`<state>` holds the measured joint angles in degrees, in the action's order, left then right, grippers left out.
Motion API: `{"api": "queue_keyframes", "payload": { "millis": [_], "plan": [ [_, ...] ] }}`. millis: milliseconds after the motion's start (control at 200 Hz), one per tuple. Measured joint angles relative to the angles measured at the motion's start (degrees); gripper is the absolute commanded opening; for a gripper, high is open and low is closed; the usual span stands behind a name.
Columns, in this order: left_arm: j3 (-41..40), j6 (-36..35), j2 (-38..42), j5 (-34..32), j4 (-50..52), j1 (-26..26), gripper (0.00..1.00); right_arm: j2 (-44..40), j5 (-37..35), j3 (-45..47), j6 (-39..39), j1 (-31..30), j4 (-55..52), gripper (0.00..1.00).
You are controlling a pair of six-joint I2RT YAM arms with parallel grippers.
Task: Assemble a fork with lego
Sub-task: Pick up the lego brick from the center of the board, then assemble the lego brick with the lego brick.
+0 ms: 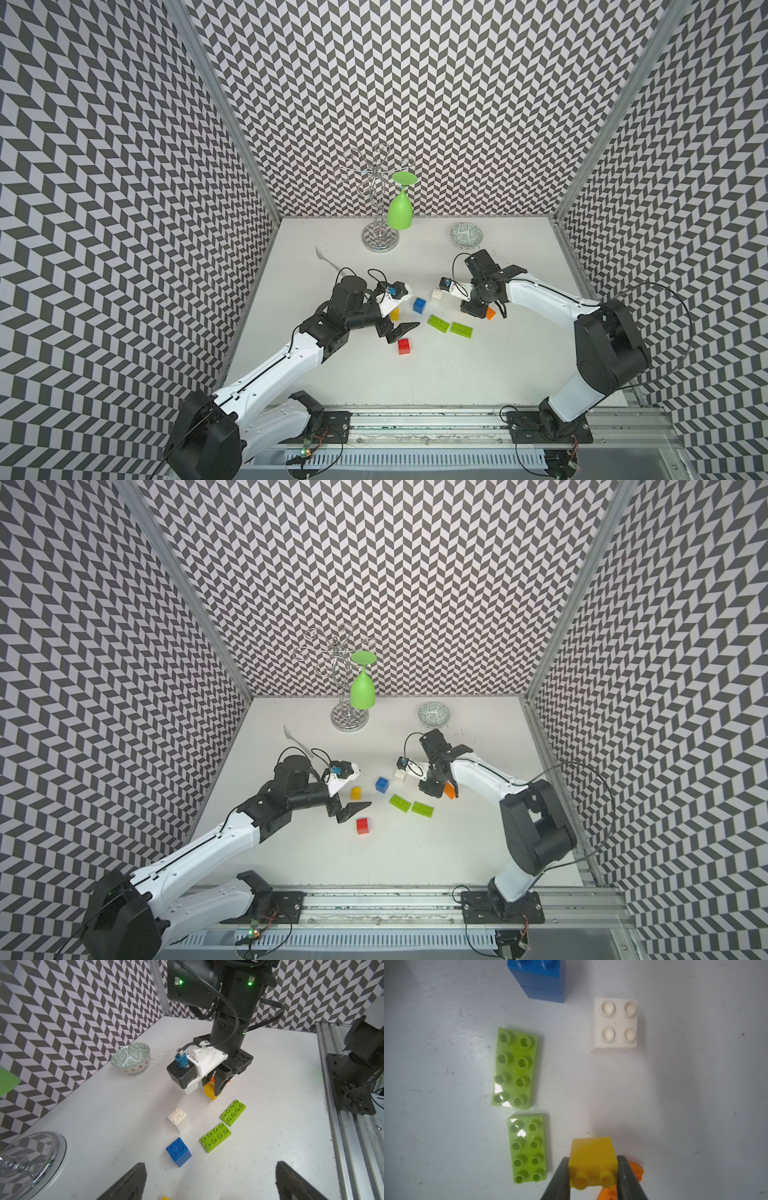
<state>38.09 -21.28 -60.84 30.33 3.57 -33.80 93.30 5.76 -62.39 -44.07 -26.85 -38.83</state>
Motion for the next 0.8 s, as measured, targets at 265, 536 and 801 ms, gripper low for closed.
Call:
{"api": "queue_keyframes", "payload": {
  "millis": [265,536,801],
  "plan": [
    [-1.1,-1.0,1.7,-2.0,0.0,-1.9,0.99,-5.2,0.7,5.4,1.9,-1.2,-1.0,0.00],
    [-1.9,-2.1,0.5,-5.5,1.4,-3.7,0.98,-8.3,2.2,10.5,3.1,-3.4,-0.4,0.00],
    [-1.9,-2.3,0.3,-8.8,1.6,-3.7,0.98,-8.0,2.7,11.5,3.5,-3.5,1.4,0.00]
  ]
}}
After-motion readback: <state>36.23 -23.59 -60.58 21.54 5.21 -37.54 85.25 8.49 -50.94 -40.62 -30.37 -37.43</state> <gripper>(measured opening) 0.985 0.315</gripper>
